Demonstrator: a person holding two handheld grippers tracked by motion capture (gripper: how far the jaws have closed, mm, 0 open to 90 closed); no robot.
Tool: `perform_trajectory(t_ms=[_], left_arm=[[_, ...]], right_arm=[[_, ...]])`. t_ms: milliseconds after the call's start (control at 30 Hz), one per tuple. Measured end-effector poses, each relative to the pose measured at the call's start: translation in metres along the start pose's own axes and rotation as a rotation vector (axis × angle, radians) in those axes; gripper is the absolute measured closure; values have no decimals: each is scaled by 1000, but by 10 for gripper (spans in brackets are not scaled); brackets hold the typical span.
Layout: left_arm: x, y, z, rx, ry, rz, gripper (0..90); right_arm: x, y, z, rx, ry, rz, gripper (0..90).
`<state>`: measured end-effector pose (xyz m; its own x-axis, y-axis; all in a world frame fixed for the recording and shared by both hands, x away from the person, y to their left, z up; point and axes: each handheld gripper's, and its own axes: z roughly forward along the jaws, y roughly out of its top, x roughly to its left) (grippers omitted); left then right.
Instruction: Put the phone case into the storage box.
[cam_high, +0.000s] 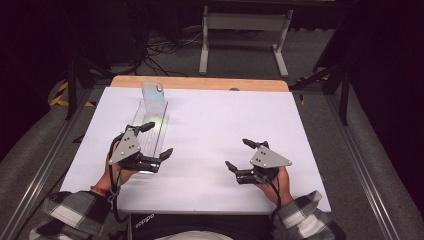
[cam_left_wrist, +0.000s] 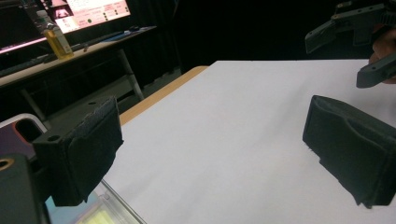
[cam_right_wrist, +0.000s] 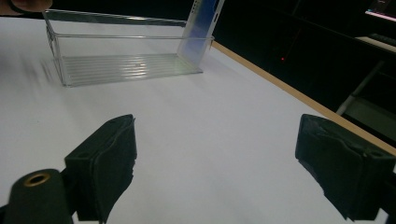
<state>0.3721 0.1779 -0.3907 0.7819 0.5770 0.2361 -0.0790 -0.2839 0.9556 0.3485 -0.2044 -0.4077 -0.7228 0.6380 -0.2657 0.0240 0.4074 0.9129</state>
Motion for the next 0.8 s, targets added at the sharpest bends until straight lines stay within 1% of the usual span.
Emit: perform_trajectory(t_ms=[33, 167, 200, 267, 300, 367, 400, 467, 533, 600, 633, 667, 700, 733, 767, 800], left_arm=[[-1, -1, 0, 2, -3, 5, 53], [-5, -4, -1, 10, -10, 2, 53], [-5, -4, -1, 9, -6, 10, 53], [-8, -6, -1, 14, -15, 5, 55], [-8, -7, -1, 15, -13, 13, 55], [-11, -9, -2, 19, -19, 9, 55], [-11, -9, -2, 21, -17, 23, 56], [-15, -11, -2, 25, -29, 22, 56], [-16, -12, -2, 30, -30, 29, 57], [-18, -14, -1, 36, -35, 26, 58], [-19, -15, -2, 38, -37, 17, 58], [-20, -16, -2, 42, -39, 22, 58], [-21, -18, -3, 48, -38, 25, 58], [-22, -19, -3, 49, -39, 17, 58], [-23, -20, -3, 52, -38, 18, 58], [-23, -21, -4, 59, -34, 29, 58]], right_arm=[[0, 0, 0, 0, -1, 0, 129], [1, 0, -1, -3, 0, 0, 128], [1, 1, -1, -2, 3, -3, 128], [1, 1, -1, -1, 3, -5, 128], [1, 1, -1, -1, 5, -4, 128], [1, 1, -1, -1, 6, -5, 128], [1, 1, -1, -1, 6, -4, 128], [1, 1, -1, 0, 7, -4, 128], [2, 1, -1, 0, 9, -4, 130], [2, 1, -1, -1, 12, -4, 130], [2, 1, -1, 0, 12, -5, 130], [2, 1, -1, -1, 13, -4, 129], [2, 1, -1, -2, 14, -3, 130], [2, 1, -1, -1, 14, -2, 129], [2, 1, -1, -1, 15, -1, 130], [2, 1, -1, -1, 14, 0, 129]])
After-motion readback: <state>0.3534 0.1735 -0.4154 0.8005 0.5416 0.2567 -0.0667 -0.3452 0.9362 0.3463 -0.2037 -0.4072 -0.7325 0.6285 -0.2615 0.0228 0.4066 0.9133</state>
